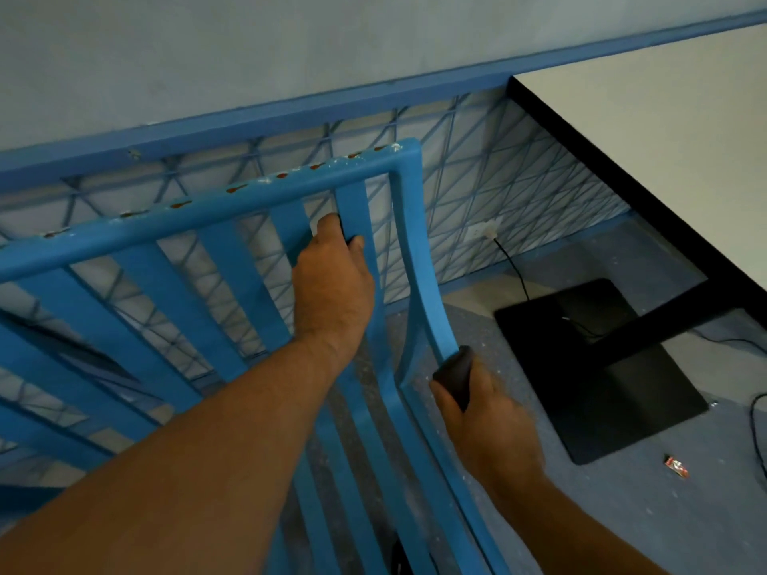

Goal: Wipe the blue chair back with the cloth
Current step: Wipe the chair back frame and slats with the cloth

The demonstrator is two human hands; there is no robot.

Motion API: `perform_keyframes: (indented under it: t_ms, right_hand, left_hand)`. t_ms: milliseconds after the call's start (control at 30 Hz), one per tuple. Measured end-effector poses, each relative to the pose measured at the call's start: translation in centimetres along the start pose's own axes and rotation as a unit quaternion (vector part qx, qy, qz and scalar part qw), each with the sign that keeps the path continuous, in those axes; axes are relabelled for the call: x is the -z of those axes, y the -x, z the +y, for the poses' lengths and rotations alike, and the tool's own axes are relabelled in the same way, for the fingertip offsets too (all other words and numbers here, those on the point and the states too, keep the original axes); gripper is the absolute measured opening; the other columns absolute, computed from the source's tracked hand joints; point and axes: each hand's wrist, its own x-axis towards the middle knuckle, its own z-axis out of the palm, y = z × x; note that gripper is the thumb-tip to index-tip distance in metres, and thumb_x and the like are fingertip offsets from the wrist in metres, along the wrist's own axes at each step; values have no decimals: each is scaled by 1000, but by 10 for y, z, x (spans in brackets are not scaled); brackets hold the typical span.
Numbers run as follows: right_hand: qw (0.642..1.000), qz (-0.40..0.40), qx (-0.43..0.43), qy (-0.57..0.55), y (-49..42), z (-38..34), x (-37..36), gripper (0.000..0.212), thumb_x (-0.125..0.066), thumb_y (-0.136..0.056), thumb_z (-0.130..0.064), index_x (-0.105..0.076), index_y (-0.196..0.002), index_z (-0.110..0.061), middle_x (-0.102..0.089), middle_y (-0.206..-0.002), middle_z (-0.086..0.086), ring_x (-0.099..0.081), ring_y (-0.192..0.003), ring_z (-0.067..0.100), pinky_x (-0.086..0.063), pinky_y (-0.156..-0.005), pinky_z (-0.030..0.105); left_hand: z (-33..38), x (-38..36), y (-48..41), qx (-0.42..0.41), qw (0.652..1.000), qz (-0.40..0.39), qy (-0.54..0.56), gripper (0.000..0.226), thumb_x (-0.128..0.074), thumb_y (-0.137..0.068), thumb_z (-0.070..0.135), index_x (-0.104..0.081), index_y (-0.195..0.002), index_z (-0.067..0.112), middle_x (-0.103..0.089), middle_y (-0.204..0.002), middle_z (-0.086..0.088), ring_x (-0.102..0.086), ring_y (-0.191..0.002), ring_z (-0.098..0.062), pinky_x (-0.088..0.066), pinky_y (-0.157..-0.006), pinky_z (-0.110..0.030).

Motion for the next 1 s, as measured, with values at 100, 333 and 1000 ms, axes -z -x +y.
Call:
perform_keyframes:
  t_ms: [100,333,1000]
  right_hand:
    - [999,4,16,-32,-2,-6,5,60,-40,-89,-67,-33,-138,-32,-60,-113,-7,-62,-92,15,-56,-78,41]
    - [968,87,139,-188,-63,-71,18,49,-50,-93,-48,-39,-135,-26,-57,-114,-4,-58,-102,15,-52,-82,39]
    - [857,125,472,-166,-156,-152,128,41,-35,-99,-40,-60,-116,-12,-58,-108,-2,-55,-101,13,-40,-83,20]
  left_hand:
    - [2,1,1,17,1000,0,4,20,-50,-96,20,-54,-108,4,-64,-90,-8,-59,-78,-17,-43,-62,-23]
    - [6,2,0,27,1000,-2,2,20,-51,-96,21,-54,-109,6,-65,-88,-7,-63,-80,-20,-49,-64,-26]
    - [4,2,-2,12,1000,7,18,15,-52,-95,19,-55,-107,10,-66,-86,-6,-65,-76,-22,-55,-65,-36]
